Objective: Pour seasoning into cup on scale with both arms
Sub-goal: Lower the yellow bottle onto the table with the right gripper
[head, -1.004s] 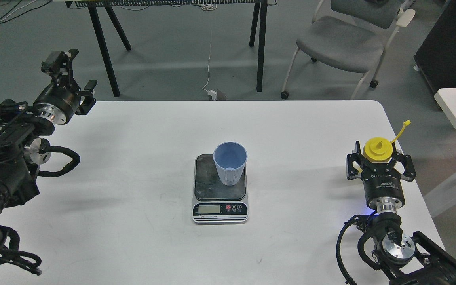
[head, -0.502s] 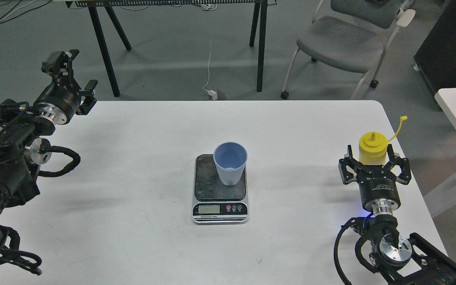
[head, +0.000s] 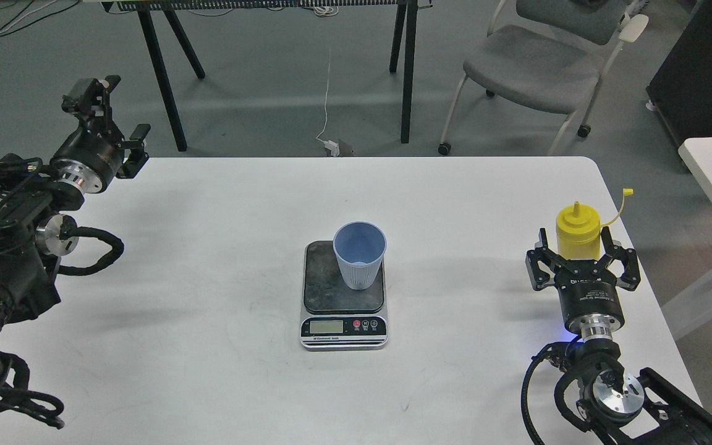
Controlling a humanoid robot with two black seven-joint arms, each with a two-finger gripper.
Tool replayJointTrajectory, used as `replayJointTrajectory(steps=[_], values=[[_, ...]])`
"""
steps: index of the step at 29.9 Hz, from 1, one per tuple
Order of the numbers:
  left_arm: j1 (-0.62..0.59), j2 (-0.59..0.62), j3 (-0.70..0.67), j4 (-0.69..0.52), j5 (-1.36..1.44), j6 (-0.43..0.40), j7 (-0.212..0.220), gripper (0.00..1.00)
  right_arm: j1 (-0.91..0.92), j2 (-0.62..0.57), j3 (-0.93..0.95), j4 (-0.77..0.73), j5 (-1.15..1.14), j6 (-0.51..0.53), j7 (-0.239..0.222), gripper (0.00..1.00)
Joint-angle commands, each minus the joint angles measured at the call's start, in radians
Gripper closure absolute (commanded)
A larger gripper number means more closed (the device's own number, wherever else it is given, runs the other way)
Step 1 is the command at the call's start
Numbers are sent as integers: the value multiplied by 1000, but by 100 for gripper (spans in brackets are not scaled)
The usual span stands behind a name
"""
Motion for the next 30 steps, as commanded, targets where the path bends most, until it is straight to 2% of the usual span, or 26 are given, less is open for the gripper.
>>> replayJointTrajectory(steps=[1, 30], values=[[3, 4, 0, 0, 0, 0, 0, 2, -20, -4, 3, 11, 3, 0, -4, 1], [5, 7, 0, 0, 0, 0, 0, 2, -84, -88, 21, 87, 12, 0, -4, 1]])
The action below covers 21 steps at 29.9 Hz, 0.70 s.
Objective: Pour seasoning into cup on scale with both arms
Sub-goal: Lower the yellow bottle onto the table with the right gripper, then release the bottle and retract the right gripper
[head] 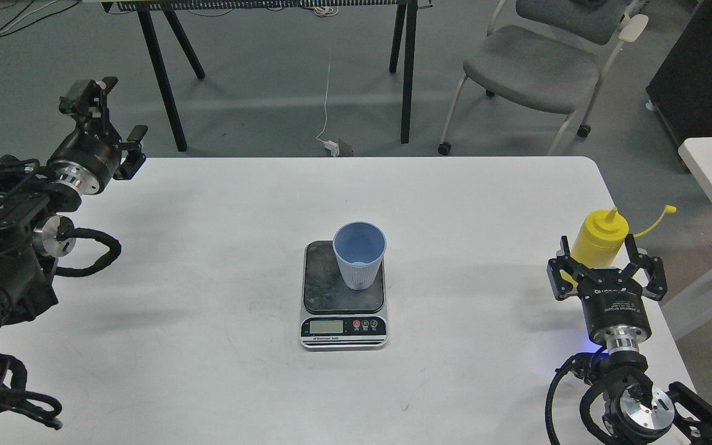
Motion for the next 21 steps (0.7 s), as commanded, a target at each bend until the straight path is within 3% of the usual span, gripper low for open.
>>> replayJointTrajectory(steps=[1, 21], values=[[0, 0, 0, 0, 0, 0, 0, 2, -13, -7, 0, 11, 0, 0, 0, 1], [2, -6, 0, 0, 0, 0, 0, 2, -191, -129, -2, 110, 0, 0, 0, 1]])
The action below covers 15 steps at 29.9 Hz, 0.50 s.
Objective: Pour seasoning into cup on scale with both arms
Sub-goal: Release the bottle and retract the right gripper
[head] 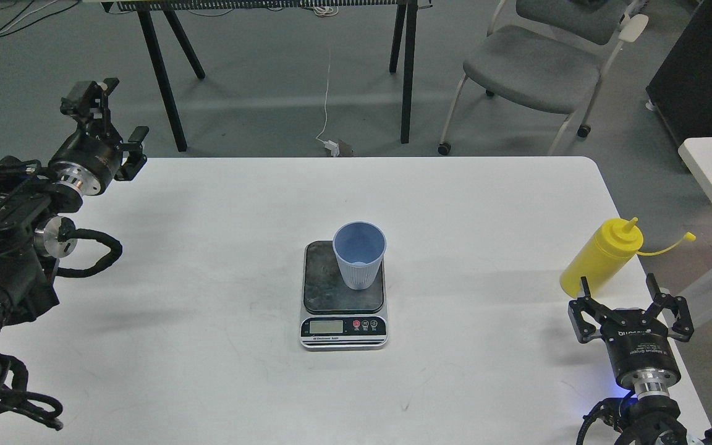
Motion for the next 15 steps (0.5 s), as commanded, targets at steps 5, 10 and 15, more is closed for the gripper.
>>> replayJointTrajectory(steps=[5, 10, 15], values=[[0, 2, -3, 0, -2, 0, 0, 2, -79, -144, 0, 50, -2, 0, 0, 1], [0, 2, -6, 0, -3, 0, 0, 2, -88, -288, 46, 38, -2, 0, 3, 1], [0, -1, -5, -1, -35, 0, 0, 1, 4, -426, 101, -47, -9, 0, -8, 1]])
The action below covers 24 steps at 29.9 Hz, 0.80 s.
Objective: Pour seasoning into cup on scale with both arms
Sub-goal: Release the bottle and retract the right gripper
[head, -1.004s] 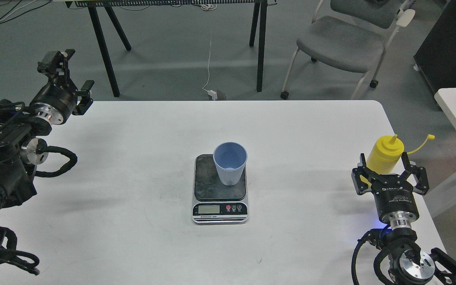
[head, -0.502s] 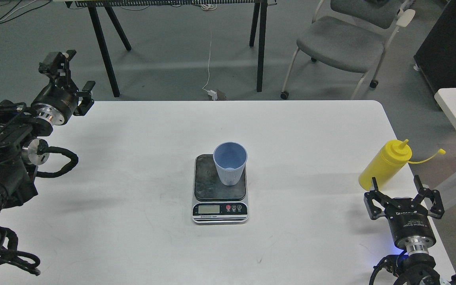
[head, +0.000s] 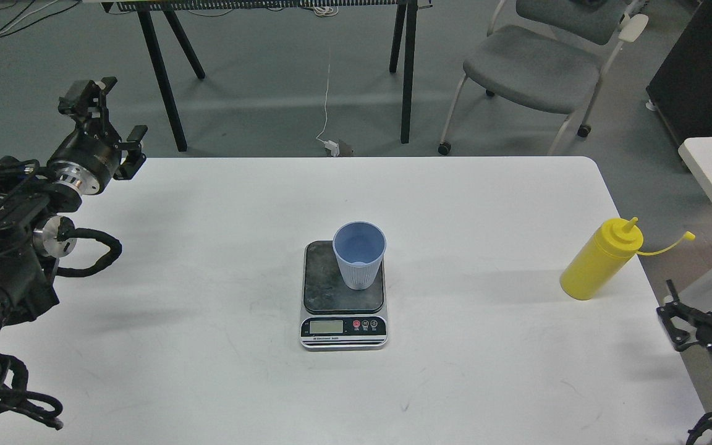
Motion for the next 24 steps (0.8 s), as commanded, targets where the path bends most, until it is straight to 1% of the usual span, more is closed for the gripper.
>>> replayJointTrajectory(steps=[1, 4, 6, 7, 10, 11, 13, 15, 16, 17, 19, 24], values=[[-2, -3, 1, -1, -13, 0, 0, 1, 125, -121, 9, -74, -11, 0, -14, 1], [-8, 0, 0, -1, -14, 0, 0, 2, 273, -262, -78, -156, -44, 0, -51, 1], [-12, 0, 0, -3, -13, 0, 0, 1, 417, -318, -164, -203, -75, 0, -70, 1], [-14, 0, 0, -3, -14, 0, 0, 1, 498, -324, -208, -222, -89, 0, -85, 1], [-17, -6, -2, -3, -14, 0, 0, 1, 754, -332, -395, -253, -114, 0, -154, 1], [-17, -7, -2, -3, -14, 0, 0, 1, 841, -330, -463, -253, -114, 0, -168, 1], [-17, -10, -2, -3, -14, 0, 0, 2, 968, -318, -564, -246, -112, 0, -171, 1], [-17, -17, -5, -4, -16, 0, 0, 2, 1054, -277, -617, -242, -107, 0, -169, 1], [-17, -23, -7, -4, -17, 0, 0, 2, 1065, -227, -615, -245, -107, 0, -169, 1], [-18, -27, -7, -4, -19, 0, 0, 1, 1071, -164, -614, -246, -109, 0, -168, 1], [-25, -29, -7, -4, -19, 0, 0, 1, 1074, -84, -614, -242, -109, 0, -168, 1], [-60, -20, -5, -4, -19, 0, 0, 1, 1060, 28, -611, -240, -109, 0, -160, 1]])
